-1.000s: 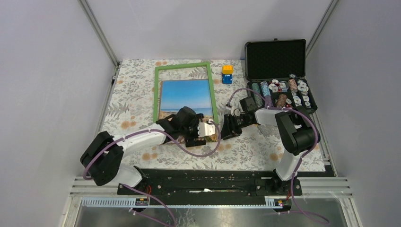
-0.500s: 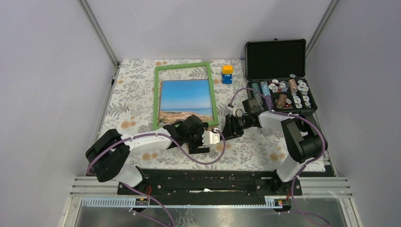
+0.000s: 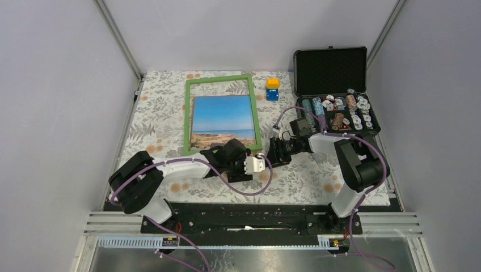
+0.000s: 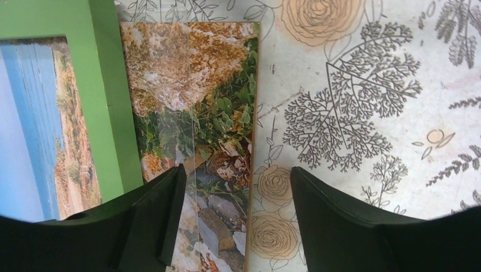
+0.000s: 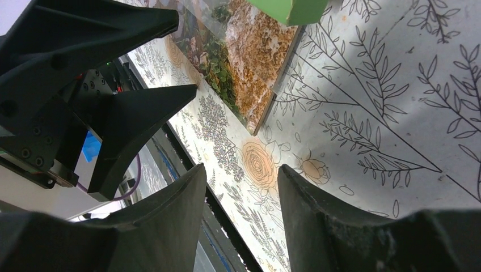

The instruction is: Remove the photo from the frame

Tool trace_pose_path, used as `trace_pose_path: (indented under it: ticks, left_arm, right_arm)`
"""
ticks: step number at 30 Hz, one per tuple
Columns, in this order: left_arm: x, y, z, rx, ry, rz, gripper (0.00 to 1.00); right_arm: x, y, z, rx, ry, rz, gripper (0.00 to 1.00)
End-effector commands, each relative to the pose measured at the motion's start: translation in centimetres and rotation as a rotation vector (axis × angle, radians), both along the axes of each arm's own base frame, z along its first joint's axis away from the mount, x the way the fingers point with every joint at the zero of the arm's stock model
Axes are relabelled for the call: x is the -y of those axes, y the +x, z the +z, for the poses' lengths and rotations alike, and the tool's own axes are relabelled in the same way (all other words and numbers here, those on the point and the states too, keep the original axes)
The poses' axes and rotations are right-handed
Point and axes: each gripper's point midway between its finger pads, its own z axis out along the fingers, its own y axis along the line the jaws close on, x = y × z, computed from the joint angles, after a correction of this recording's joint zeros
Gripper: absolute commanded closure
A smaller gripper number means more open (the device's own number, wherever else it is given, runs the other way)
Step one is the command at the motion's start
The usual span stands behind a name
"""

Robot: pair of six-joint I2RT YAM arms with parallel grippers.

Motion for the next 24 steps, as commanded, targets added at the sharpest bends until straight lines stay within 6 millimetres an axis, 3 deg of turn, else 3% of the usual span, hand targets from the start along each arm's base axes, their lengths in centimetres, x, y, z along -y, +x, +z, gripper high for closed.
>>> trace_pose_path:
  ticks: [1, 7, 21, 24]
  left_arm:
    - [1.6, 1.8, 1.2, 0.048, -0.054, 0.058, 0.3]
    - [1.9, 2.7, 1.4, 0.079, -0.057, 0.08, 0.39]
    - [2.6, 3.4, 4.0, 0.106, -0.09, 0.088, 0.48]
    - [2.8, 2.7, 3.7, 0.082, -0.099, 0.061, 0.37]
  right_arm:
    - [-0.6, 0.9, 0.6, 0.015, 0.031, 0.0, 0.43]
    - [-0.7, 1.1, 0.3, 0.003, 0.029, -0.001, 0.43]
    - [-1.0, 1.7, 0.4, -0.003, 0.034, -0.004, 0.43]
    - [-1.1, 1.8, 0.4, -0.006, 0.035, -0.003, 0.43]
